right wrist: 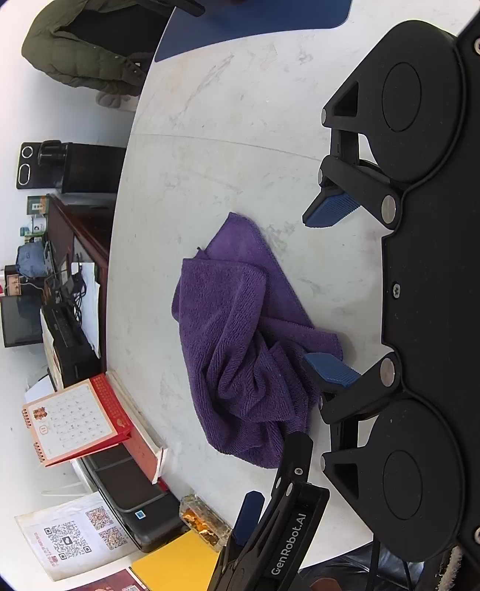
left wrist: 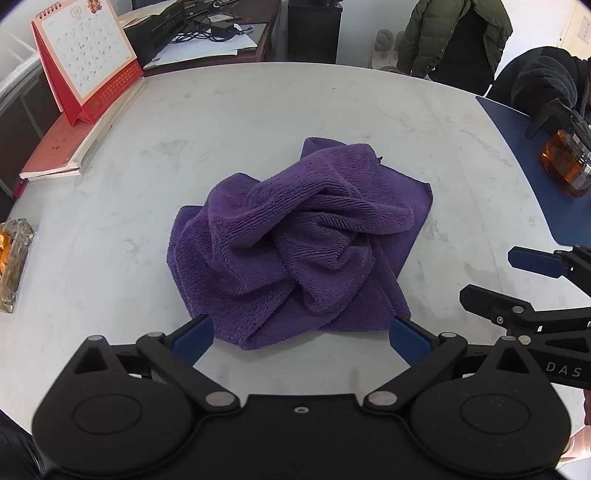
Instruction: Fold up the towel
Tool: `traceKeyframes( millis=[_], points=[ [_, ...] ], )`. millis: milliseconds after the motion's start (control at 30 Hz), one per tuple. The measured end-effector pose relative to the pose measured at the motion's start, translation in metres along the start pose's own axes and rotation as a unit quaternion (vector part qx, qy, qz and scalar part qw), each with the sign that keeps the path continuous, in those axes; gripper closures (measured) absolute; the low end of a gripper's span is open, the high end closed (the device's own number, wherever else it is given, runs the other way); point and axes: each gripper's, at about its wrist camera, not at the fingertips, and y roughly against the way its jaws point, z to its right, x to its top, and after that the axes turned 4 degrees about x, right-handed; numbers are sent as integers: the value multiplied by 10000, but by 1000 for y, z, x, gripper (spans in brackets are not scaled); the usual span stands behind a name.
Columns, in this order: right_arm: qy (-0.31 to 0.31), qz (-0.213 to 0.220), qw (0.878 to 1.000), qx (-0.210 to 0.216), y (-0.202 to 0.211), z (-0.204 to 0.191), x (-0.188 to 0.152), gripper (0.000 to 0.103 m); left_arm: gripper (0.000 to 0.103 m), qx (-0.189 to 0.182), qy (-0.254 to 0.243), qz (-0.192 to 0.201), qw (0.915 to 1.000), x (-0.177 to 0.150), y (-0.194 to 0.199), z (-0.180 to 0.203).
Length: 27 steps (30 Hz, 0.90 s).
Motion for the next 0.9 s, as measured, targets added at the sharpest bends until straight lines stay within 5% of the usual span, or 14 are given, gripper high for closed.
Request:
traceKeyframes(
  millis=[367,633,900],
  points=[
    [65,-81,9999,-133,-7,2,11,27,1,-125,97,-95,9998,1,-14,-11],
    [133,-143,9997,-121,-21,13,30,27,1,-33,-40,217,9998,1,-19,-25],
    [616,37,9973,387,-47,16,59,27,2,134,348,573,9977,33,-13,-62]
  ],
)
